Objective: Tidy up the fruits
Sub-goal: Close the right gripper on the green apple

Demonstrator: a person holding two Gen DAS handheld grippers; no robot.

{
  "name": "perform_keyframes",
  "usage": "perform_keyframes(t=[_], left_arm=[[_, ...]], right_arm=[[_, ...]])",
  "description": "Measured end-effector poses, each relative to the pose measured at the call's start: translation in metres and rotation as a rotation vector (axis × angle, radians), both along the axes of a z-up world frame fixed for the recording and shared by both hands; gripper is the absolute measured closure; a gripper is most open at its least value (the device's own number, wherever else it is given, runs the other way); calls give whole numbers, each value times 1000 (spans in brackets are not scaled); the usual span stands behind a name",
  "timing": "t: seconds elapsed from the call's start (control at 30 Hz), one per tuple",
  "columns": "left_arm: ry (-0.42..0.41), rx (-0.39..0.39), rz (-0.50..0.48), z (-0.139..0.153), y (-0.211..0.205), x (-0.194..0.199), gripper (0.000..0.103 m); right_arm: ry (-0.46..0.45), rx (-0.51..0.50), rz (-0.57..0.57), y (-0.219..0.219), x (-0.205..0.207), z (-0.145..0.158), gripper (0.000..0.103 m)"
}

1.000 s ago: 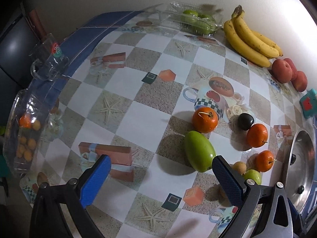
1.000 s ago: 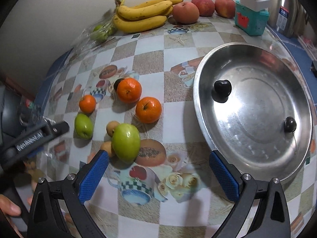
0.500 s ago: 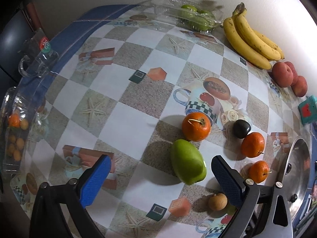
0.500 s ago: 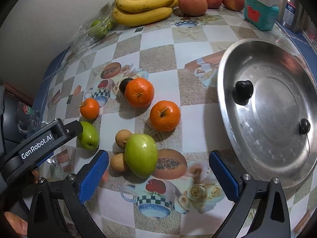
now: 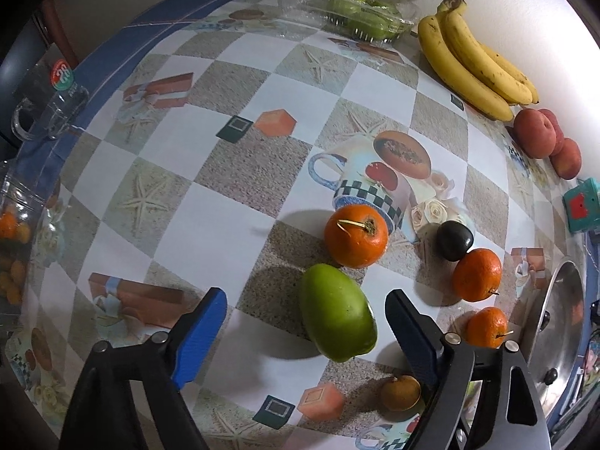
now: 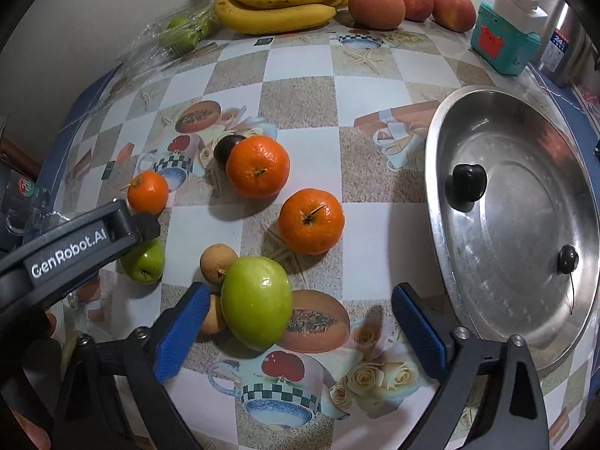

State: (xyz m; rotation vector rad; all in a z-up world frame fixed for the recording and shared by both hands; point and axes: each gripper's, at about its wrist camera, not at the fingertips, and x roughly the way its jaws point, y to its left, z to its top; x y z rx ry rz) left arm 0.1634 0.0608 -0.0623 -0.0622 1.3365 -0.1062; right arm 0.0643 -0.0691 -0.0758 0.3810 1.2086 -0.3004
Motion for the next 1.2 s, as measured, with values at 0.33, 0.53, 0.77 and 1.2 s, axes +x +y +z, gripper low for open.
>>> perform_keyframes(t=[0.33, 0.53, 0.77, 1.2], left_arm=[[26, -69, -18, -10, -5, -1, 51], [24, -87, -35, -14, -14, -1, 58], [29, -100, -26, -11, -10, -2, 58], [34, -108, -11, -11, -9, -2, 59]], right_arm=[[-34, 65, 40, 10, 4, 0, 51], [-36, 79, 52, 14, 6, 0, 58], [-40, 84, 55, 16, 7, -2, 62], [-29, 142, 23, 13, 4, 0, 62]])
